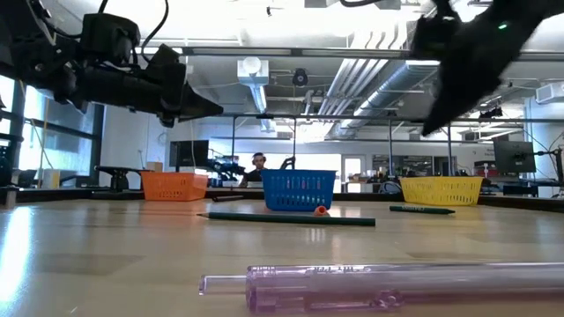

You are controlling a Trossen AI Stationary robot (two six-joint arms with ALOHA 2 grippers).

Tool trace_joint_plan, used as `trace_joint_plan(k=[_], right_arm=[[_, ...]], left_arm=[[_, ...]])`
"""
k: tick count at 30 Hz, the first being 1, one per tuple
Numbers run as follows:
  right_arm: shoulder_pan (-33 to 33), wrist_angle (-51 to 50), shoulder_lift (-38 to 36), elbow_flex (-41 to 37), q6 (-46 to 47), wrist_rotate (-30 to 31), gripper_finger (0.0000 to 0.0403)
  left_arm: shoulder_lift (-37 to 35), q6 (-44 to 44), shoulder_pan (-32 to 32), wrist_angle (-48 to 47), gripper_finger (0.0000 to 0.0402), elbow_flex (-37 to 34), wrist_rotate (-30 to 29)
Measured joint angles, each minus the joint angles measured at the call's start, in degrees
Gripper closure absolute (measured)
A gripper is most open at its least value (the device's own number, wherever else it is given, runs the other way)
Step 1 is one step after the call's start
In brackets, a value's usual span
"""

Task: Sort crayons/erasers/pens/pencils in bins
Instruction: Put the pink pencil into the yellow bin

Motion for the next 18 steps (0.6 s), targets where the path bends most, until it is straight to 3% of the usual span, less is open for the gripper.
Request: trace_joint_plan(k=[9,18], right_arm=[[12.66,-14.79,13.95,13.89,16.1,-6.35,0.039],[22.73,-23.57,25.87,25.45,28.94,-13.57,0.0279]], left_arm=[[0.0,-1.0,-0.04,-0.01,0.0401,0.02,-0.03],[0.04,-1.47,-0.07,-0.46,0.0401,0.04,0.17]])
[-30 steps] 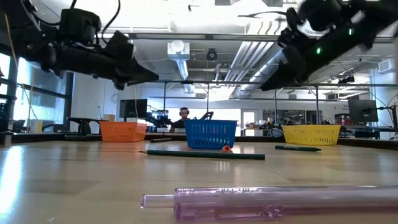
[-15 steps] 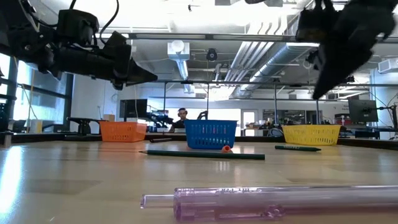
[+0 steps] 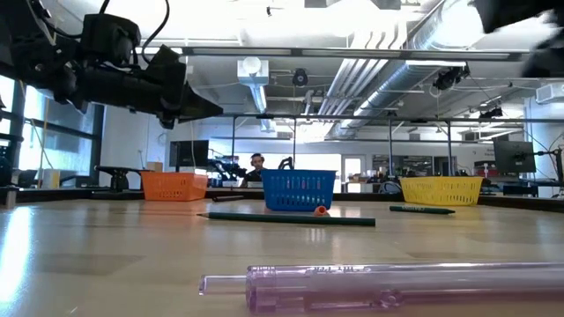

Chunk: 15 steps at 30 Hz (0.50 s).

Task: Sort crayons/erasers/pens/pencils in bins
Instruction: Put the pink pencil into the yellow bin

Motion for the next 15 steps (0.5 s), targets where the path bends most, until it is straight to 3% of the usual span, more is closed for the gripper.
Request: trace_joint_plan(k=[5,15], right_arm=[[4.23,2.22,3.84,0.37,4.38,-3.53,0.0248],[8.27,1.56,10.17,0.29,1.41,-4.72,0.0242]], left_arm=[[0.0,0.0,0.0,-0.02,0.0401,0.0,0.09],[0.0,0.0,0.0,-0.02,0.0401,0.0,0.07]])
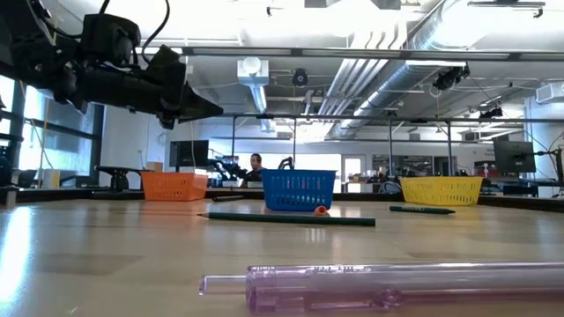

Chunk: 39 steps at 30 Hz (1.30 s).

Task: Sort crayons/erasers/pens/pencils in bins
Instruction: Put the pink pencil into the yellow bin

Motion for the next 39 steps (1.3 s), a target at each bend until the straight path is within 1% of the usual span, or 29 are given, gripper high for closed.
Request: trace_joint_plan(k=[3,8,12,15,19,22,29,32,35,37,39], right_arm=[[-0.04,-0.26,1.54,-0.57,-0.51,0.01,0.0242],[-0.51,0.1,1.68,-2.07,-0.56,-0.11,0.0242],[-1.43,3.04,1.32,-3.7,-2.48,-2.03,0.0248],[-2.48,5.18,1.22,-5.6,-4.26,-4.5,0.0265],[-4.13,5.28,1.19,-6.44,-7.73,-6.22,0.0299],[-5.08,5.06,1.22,-6.54,-10.36,-6.57,0.0328],[-7.45,4.17,1.09,-6.64,-11.7,-8.14,0.0382],[-8.4,4.37,-0.14,-6.83,-11.84,-8.25,0.0393],[-9.6,4.24,-1.5,-6.94,-11.78,-7.92,0.0396],[-10.78,4.5,-2.39,-7.0,-11.3,-4.56,0.0396],[-11.98,4.38,-3.59,-7.0,-11.12,-2.78,0.0396]], left_arm=[[0.0,0.0,0.0,0.0,0.0401,0.0,0.0],[0.0,0.0,0.0,0.01,0.0401,0.0,-0.03],[0.0,0.0,0.0,0.02,0.0401,0.0,-0.04],[0.0,0.0,0.0,0.02,0.0401,0.0,-0.07],[0.0,0.0,0.0,0.02,0.0401,0.0,-0.17],[0.0,0.0,0.0,0.02,0.0401,0.0,-0.17],[0.0,0.0,0.0,0.02,0.0401,0.0,-0.17],[0.0,0.0,0.0,0.02,0.0401,0.0,-0.17],[0.0,0.0,0.01,0.02,0.0401,0.0,-0.16],[0.0,0.0,0.0,0.02,0.0401,0.0,-0.13],[0.0,-0.02,0.0,0.0,0.0401,0.0,-0.03]])
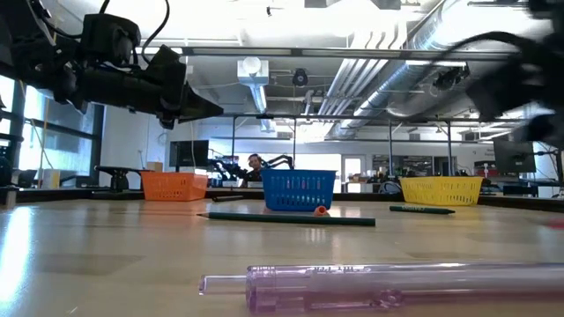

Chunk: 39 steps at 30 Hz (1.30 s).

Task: Sort crayons/erasers/pens/pencils in bins
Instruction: Put the pink pencil into the yellow bin

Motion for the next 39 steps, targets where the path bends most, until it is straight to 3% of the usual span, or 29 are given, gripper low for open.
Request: trace_joint_plan(k=[7,12,17,22,32,39], right_arm=[[-5.56,-0.27,-6.1,0.04,-1.39,2.56,0.0396],[-12.13,-0.54,-14.4,0.1,-4.13,7.09,0.0396],[-22.91,-0.85,-23.73,0.17,-9.87,16.15,0.0396],[-38.3,-1.17,-29.76,0.23,-19.64,22.37,0.0396],[-70.44,3.92,-27.13,0.23,-43.06,27.65,0.0396],[-84.0,10.87,-21.14,0.24,-52.2,27.29,0.0396]], left_arm=[[0.0,0.0,0.0,0.02,0.0401,0.0,0.09],[0.0,0.0,0.0,0.0,0.0401,0.0,0.09],[0.0,0.02,0.0,0.01,0.0401,0.0,0.09],[0.0,0.02,0.0,0.02,0.0401,0.0,0.08],[0.0,0.02,0.01,0.01,0.0401,0.0,-0.21],[0.0,0.04,0.0,0.02,0.0401,0.0,-0.23]])
